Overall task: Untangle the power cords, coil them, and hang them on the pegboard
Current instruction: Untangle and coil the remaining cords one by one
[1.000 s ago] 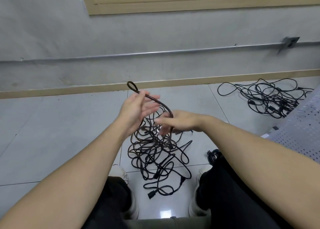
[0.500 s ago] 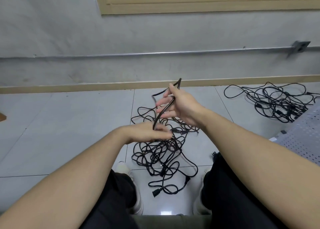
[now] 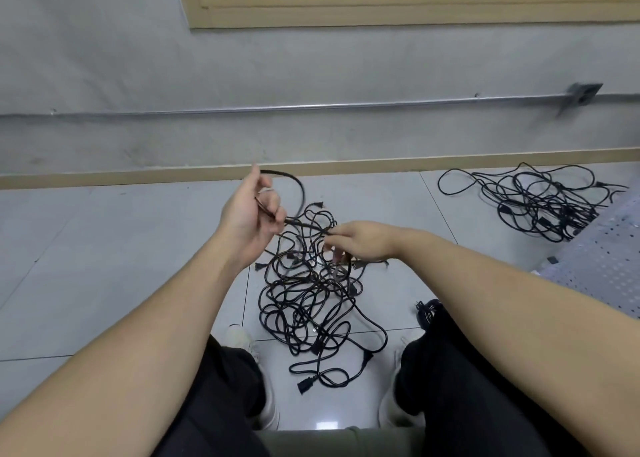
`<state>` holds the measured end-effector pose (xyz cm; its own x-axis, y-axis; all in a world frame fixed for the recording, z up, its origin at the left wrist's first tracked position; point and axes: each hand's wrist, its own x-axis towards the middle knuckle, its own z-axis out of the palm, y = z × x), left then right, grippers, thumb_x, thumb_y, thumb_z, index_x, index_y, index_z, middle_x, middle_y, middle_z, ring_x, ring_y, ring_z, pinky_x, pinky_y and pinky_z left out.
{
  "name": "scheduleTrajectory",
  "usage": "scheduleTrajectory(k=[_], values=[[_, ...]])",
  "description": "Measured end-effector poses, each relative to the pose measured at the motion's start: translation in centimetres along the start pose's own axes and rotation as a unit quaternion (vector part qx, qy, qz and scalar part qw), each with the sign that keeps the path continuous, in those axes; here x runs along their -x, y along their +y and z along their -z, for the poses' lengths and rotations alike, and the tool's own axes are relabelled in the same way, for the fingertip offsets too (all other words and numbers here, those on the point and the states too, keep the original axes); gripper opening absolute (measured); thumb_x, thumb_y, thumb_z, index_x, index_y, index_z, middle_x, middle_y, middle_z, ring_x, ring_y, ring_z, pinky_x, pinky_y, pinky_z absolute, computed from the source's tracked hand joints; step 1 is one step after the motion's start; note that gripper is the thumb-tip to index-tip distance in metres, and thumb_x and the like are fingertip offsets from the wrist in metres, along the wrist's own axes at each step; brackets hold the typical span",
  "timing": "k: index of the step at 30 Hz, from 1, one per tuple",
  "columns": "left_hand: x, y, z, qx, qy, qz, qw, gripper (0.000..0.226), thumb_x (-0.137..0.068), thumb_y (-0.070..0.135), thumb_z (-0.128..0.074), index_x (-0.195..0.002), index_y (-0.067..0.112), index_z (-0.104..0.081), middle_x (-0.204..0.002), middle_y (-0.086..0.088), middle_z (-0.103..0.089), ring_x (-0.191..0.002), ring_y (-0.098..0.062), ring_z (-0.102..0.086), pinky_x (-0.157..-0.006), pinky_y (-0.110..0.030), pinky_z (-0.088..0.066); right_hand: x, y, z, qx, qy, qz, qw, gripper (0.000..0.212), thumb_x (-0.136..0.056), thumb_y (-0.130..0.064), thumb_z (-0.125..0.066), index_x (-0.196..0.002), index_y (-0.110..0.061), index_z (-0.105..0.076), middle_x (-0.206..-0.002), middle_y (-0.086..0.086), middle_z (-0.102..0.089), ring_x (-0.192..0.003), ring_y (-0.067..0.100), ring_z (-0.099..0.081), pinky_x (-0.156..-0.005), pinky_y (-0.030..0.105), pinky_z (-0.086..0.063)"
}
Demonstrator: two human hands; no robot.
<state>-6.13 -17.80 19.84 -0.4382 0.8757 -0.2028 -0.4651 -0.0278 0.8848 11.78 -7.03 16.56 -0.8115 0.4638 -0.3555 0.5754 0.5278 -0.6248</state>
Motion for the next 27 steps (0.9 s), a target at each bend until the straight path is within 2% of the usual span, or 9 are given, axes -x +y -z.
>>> scheduleTrajectory(k=[4,8,10,12,15,18,20,24,27], values=[[-0.7,-0.7,0.6,-0.044,0.04,-0.039,0.997,0.045,-0.108,0.053,-0.032,-0.105,0.019,-0.061,-0.113,-0.005,-0.076,-0.094,-0.024,-0.074,-0.068,-0.033,-0.056,0.7,-1.2,0.7,-0.098,0.093,0.019,0.991,0.03,-0.11,-0.03,-0.038,-0.105,-0.014,-0.062,-0.06,0.001,-0.066,-0.058,0.016,-0.063,-0.06,0.025,-0.052],[-0.8,-2.9,0.8,-0.18,-0.062,0.028,0.981,0.039,-0.106,0.026,-0.036,-0.142,0.02,-0.049,-0.128,-0.009,-0.071,-0.11,-0.026,-0.071,-0.086,-0.043,-0.058,0.9,-3.5,1.1,-0.296,0.169,0.058,0.938,0.03,-0.11,-0.03,-0.039,-0.106,-0.012,-0.063,-0.053,0.004,-0.06,-0.046,0.019,-0.06,-0.043,0.026,-0.05],[-0.4,-4.0,0.9,-0.318,-0.177,0.056,0.93,0.047,-0.096,0.016,-0.052,-0.14,0.031,-0.048,-0.135,0.001,-0.067,-0.118,-0.016,-0.067,-0.096,-0.039,-0.056,1.0,-4.4,1.4,-0.366,0.171,0.07,0.912,0.028,-0.11,-0.031,-0.041,-0.105,-0.014,-0.063,-0.057,0.003,-0.061,-0.044,0.017,-0.059,-0.04,0.024,-0.048],[0.3,-5.1,0.6,-0.473,-0.298,0.067,0.826,0.05,-0.085,0.017,-0.058,-0.131,0.038,-0.057,-0.135,0.014,-0.065,-0.125,-0.004,-0.06,-0.107,-0.029,-0.046,1.0,-4.7,1.4,-0.412,0.169,0.071,0.893,0.027,-0.11,-0.032,-0.041,-0.107,-0.015,-0.062,-0.061,0.002,-0.063,-0.046,0.016,-0.06,-0.041,0.024,-0.049],[0.6,-6.3,-0.3,-0.596,-0.298,0.004,0.746,0.017,-0.102,0.03,-0.058,-0.111,0.031,-0.073,-0.123,0.013,-0.072,-0.119,-0.006,-0.062,-0.112,-0.03,-0.042,0.9,-4.6,1.6,-0.458,0.19,0.06,0.866,0.03,-0.11,-0.035,-0.042,-0.112,-0.014,-0.062,-0.067,0.004,-0.063,-0.05,0.016,-0.063,-0.043,0.025,-0.051],[0.5,-5.9,-2.0,-0.456,-0.174,-0.016,0.872,0.031,-0.111,0.024,-0.042,-0.099,0.02,-0.07,-0.105,-0.003,-0.078,-0.104,-0.019,-0.071,-0.097,-0.038,-0.056,0.8,-4.2,2.5,-0.534,0.196,0.037,0.822,0.05,-0.108,-0.052,-0.03,-0.115,-0.017,-0.065,-0.079,0.007,-0.073,-0.067,0.02,-0.072,-0.059,0.033,-0.061],[0.3,-4.8,-2.4,-0.309,-0.101,0.002,0.946,0.028,-0.112,0.021,-0.038,-0.102,0.014,-0.062,-0.094,-0.012,-0.078,-0.093,-0.024,-0.075,-0.08,-0.032,-0.062,0.6,-3.1,3.0,-0.507,0.18,0.027,0.842,0.056,-0.108,-0.055,-0.022,-0.115,-0.02,-0.066,-0.091,0.006,-0.078,-0.09,0.02,-0.073,-0.083,0.043,-0.06],[0.2,-2.5,-1.8,-0.159,-0.053,0.022,0.986,0.024,-0.113,0.022,-0.035,-0.107,0.01,-0.055,-0.088,-0.019,-0.077,-0.084,-0.031,-0.077,-0.072,-0.03,-0.063,1.6,-0.1,2.3,-0.219,0.073,0.012,0.973,0.044,-0.09,-0.047,-0.048,-0.131,-0.033,-0.058,-0.133,-0.008,-0.064,-0.125,0.006,-0.054,-0.104,0.031,-0.04],[0.2,-1.3,-1.9,-0.055,-0.018,0.032,0.998,0.021,-0.112,0.022,-0.038,-0.109,0.008,-0.052,-0.079,-0.015,-0.076,-0.079,-0.032,-0.077,-0.064,-0.026,-0.062,1.8,1.0,1.3,-0.084,-0.037,-0.015,0.996,0.04,-0.099,-0.032,-0.061,-0.138,-0.028,-0.05,-0.127,-0.009,-0.059,-0.12,0.011,-0.053,-0.098,0.022,-0.038]])
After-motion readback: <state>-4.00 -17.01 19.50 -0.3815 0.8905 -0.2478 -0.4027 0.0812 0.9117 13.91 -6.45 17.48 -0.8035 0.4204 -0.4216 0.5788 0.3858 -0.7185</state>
